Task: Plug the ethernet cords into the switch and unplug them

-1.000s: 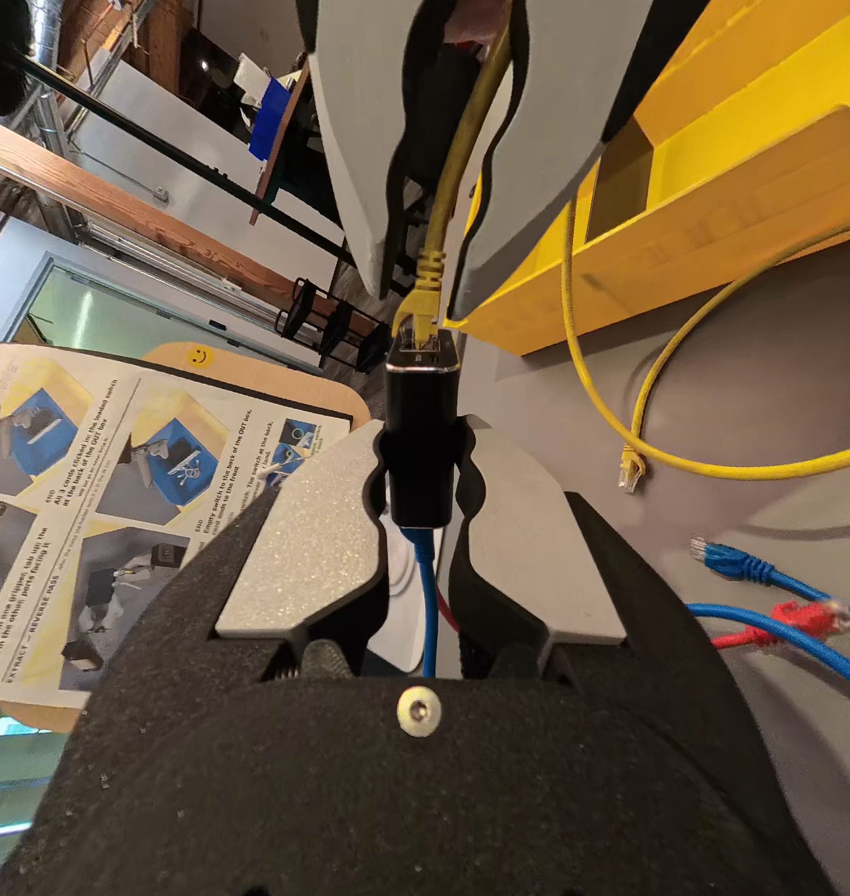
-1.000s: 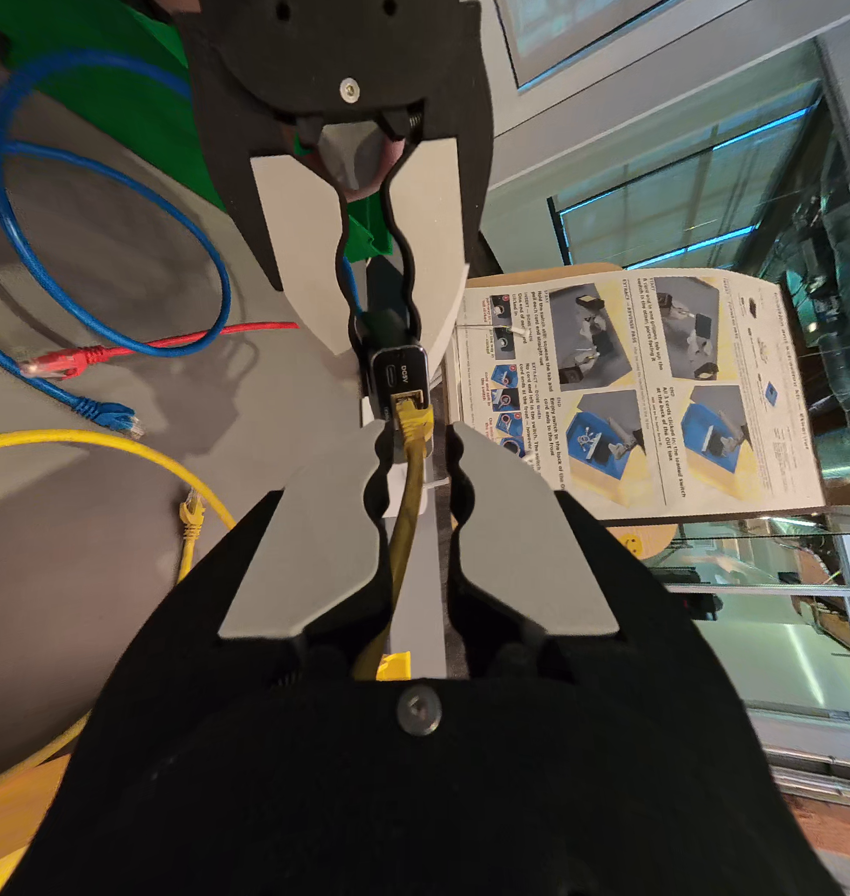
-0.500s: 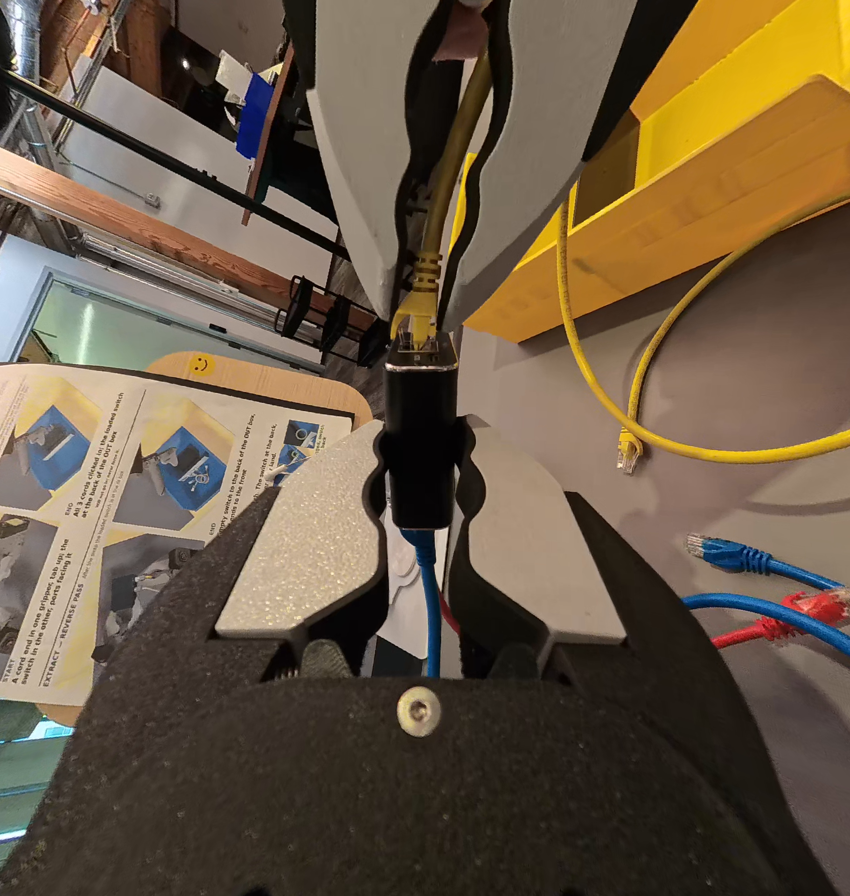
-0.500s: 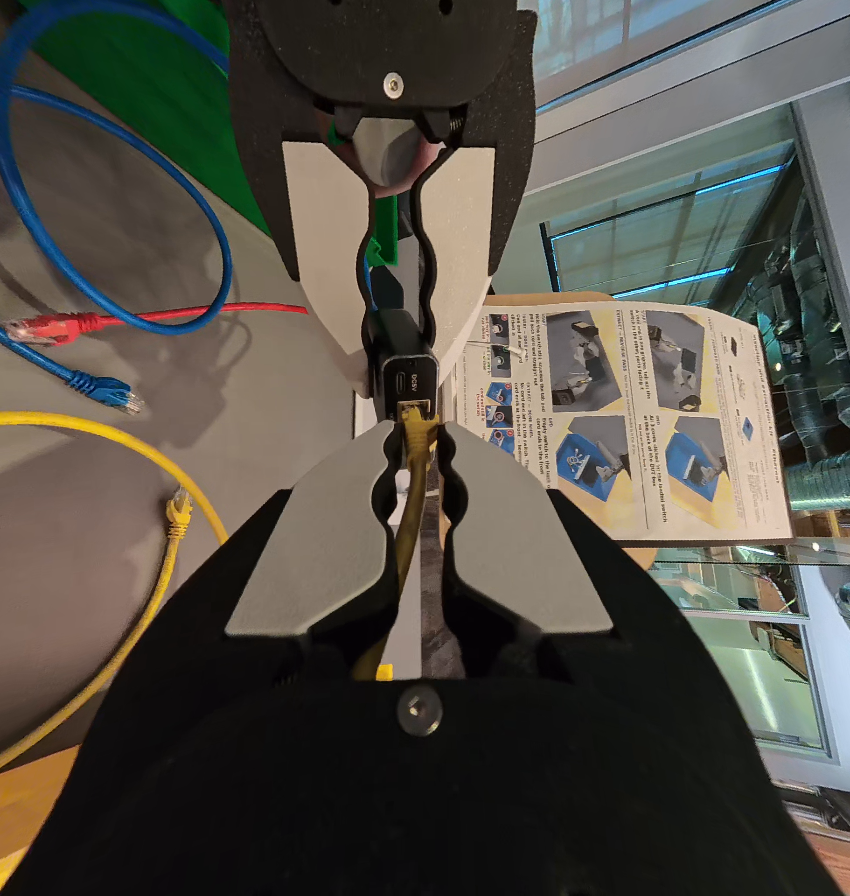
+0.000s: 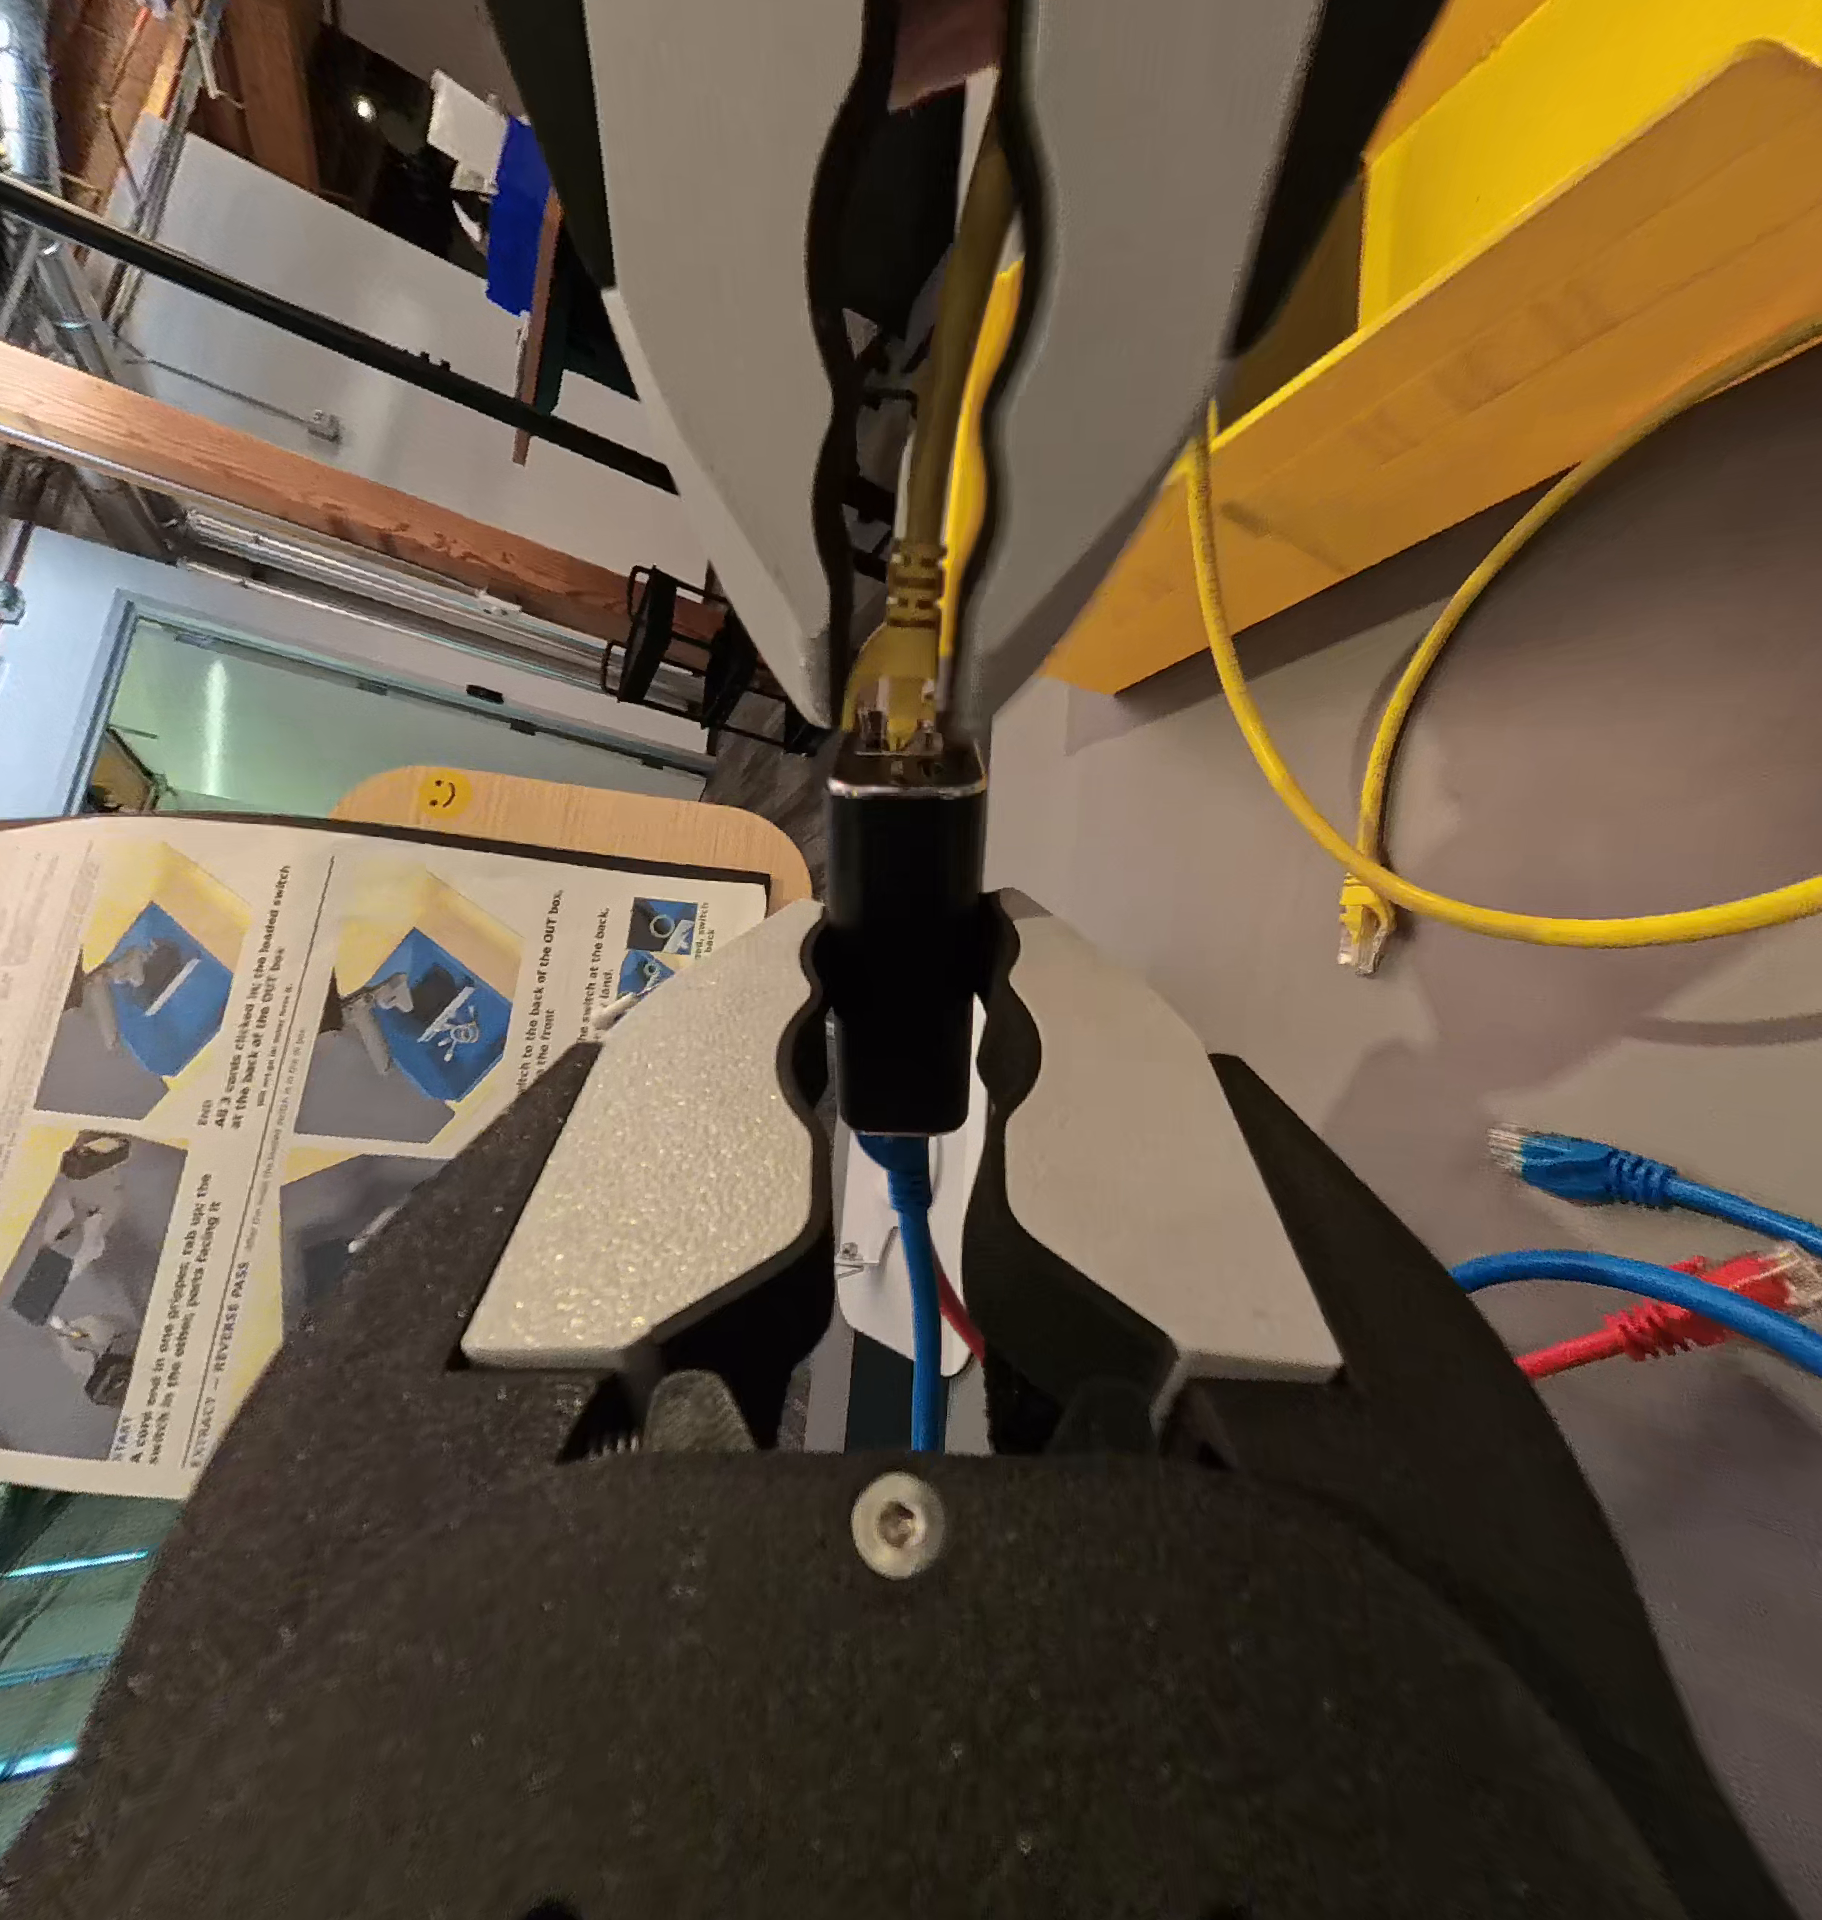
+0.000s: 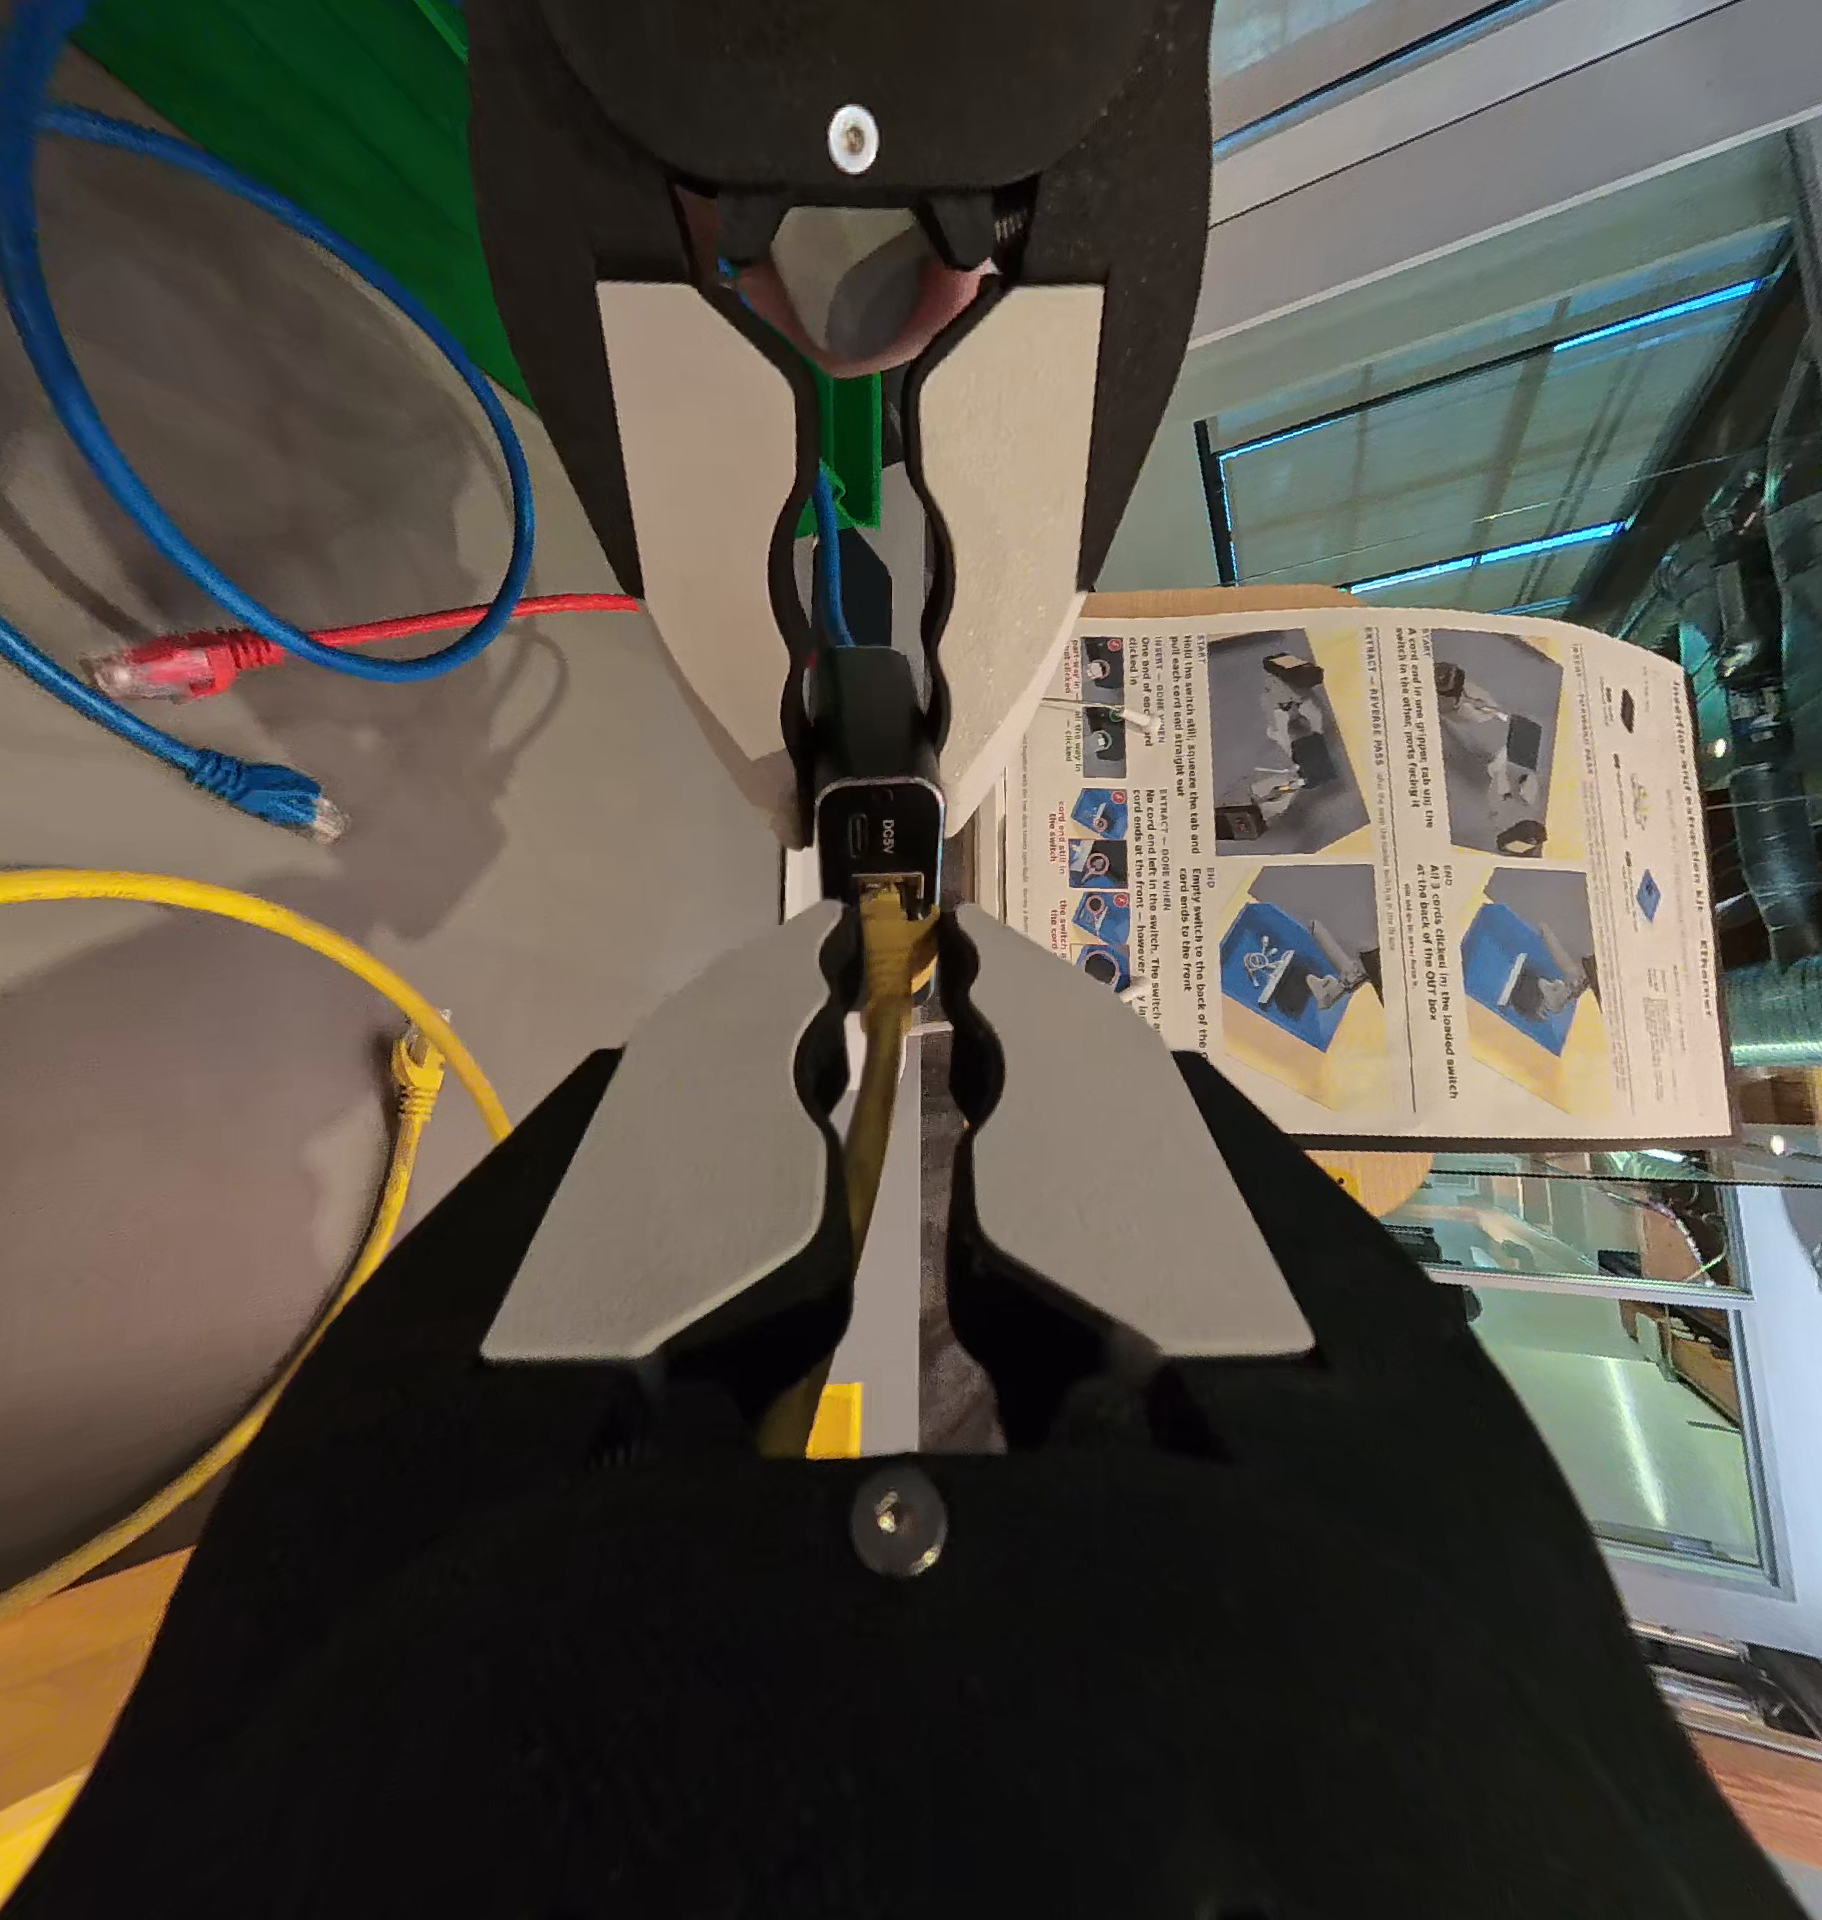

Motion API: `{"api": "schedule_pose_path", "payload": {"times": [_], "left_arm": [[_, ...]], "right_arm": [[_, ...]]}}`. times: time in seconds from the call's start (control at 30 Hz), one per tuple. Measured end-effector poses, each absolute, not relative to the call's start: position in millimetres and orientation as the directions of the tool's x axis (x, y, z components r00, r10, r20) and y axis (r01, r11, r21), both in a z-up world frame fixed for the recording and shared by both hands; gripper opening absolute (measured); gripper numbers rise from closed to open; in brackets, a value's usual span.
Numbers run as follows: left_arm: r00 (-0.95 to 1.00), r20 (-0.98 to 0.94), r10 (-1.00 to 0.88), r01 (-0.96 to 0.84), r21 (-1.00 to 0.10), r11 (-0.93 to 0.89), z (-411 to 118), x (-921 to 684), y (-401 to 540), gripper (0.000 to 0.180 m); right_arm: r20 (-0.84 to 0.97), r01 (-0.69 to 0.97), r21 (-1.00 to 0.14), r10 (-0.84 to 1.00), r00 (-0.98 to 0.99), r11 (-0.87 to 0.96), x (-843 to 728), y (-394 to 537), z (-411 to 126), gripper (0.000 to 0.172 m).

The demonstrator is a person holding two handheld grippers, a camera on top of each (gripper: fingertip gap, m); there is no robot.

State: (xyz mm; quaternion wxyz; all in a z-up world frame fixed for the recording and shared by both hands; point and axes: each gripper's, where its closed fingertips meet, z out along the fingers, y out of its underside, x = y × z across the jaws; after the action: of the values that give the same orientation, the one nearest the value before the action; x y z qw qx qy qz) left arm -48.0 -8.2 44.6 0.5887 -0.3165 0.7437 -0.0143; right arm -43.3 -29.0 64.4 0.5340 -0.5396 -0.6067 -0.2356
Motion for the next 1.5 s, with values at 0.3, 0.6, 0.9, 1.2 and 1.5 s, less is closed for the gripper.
{"api": "schedule_pose_path", "payload": {"times": [0.3,0.6,0.9,1.2,1.5], "left_arm": [[-0.092,-0.859,-0.504,-0.444,-0.418,0.793,44.4,-48.4,-4.8,0.024],[0.031,-0.877,-0.479,-0.408,-0.448,0.795,55.0,-38.7,-3.4,0.04],[0.143,-0.914,-0.379,-0.438,-0.402,0.804,54.5,-33.2,12.2,0.028],[0.086,-0.927,-0.364,-0.476,-0.359,0.803,49.0,-35.4,11.6,0.026],[0.018,-0.955,-0.296,-0.531,-0.26,0.806,41.6,-38.1,16.8,0.027]], "right_arm": [[0.912,0.912,-0.275,0.382,0.148,0.304,-45.5,-26.1,66.5,0.015],[0.898,0.906,-0.321,0.393,0.199,0.274,-54.5,-21.3,70.1,0.015],[0.907,0.902,-0.328,0.362,0.217,0.281,-58.9,-22.7,75.0,0.016],[0.936,0.931,-0.227,0.33,0.126,0.287,-61.8,-25.2,70.2,0.015],[0.93,0.951,-0.186,0.357,0.088,0.248,-60.6,-22.2,60.4,0.015]]}}
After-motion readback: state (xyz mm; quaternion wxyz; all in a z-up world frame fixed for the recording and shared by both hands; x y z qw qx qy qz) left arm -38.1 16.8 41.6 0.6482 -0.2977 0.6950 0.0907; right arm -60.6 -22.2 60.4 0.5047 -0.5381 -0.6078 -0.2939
